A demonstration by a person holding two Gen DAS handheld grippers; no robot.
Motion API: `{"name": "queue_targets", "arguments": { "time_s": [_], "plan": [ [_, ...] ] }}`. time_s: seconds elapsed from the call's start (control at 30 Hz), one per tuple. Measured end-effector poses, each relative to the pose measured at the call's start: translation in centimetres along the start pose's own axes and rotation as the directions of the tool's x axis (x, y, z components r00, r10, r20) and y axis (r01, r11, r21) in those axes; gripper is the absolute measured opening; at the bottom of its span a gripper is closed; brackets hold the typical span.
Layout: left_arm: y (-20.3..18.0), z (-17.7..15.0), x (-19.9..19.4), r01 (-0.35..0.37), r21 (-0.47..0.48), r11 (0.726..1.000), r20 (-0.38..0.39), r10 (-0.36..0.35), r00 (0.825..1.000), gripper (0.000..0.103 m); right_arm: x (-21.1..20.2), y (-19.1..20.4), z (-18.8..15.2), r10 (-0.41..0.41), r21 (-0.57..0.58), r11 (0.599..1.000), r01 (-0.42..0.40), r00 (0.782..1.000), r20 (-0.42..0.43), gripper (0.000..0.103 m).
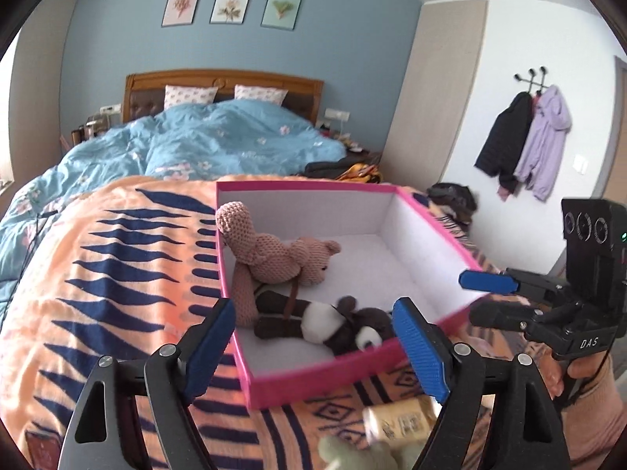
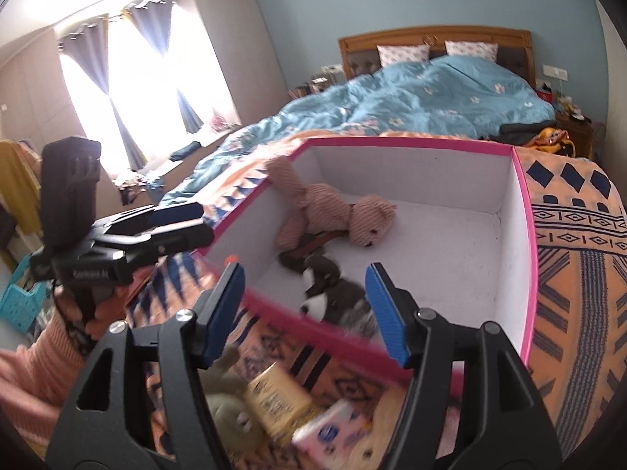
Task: Organize objects
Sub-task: 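Grasp the green dinosaur plush with the right gripper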
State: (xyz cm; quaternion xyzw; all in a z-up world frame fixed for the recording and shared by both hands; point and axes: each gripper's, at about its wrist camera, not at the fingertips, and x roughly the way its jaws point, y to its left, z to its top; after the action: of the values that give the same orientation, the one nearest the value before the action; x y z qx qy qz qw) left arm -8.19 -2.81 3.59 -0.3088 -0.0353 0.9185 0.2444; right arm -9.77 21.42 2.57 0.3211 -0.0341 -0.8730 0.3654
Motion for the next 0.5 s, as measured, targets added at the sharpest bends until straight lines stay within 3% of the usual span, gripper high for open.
{"name": "queue_targets", "arguments": {
  "time_s": [0.23, 0.37, 0.5],
  "plan": [
    [-1.9, -3.8, -1.9, 0.014, 0.065, 0.998, -0.024, -0.012, 1.000, 0.085, -1.9, 1.8, -5.4, 0.058, 0.010, 0.998, -0.057, 0.998, -0.037, 0.067],
    [-2.7, -6.6, -1.2, 0.001, 0.108, 0.994, -0.089, 0.008, 0.996, 0.085, -1.0, 2.9, -8.3, 0.058, 0.020, 0.998, -0.056, 0.994, -0.091, 0.067],
    [-2.5, -8.6, -0.5, 0.015, 0.087, 0.996, -0.143, -0.003, 0.990, 0.085, 0.6, 3.7, -10.5, 0.076, 0.042, 0.997, -0.071, 0.987, -0.139, 0.067]
  ]
}}
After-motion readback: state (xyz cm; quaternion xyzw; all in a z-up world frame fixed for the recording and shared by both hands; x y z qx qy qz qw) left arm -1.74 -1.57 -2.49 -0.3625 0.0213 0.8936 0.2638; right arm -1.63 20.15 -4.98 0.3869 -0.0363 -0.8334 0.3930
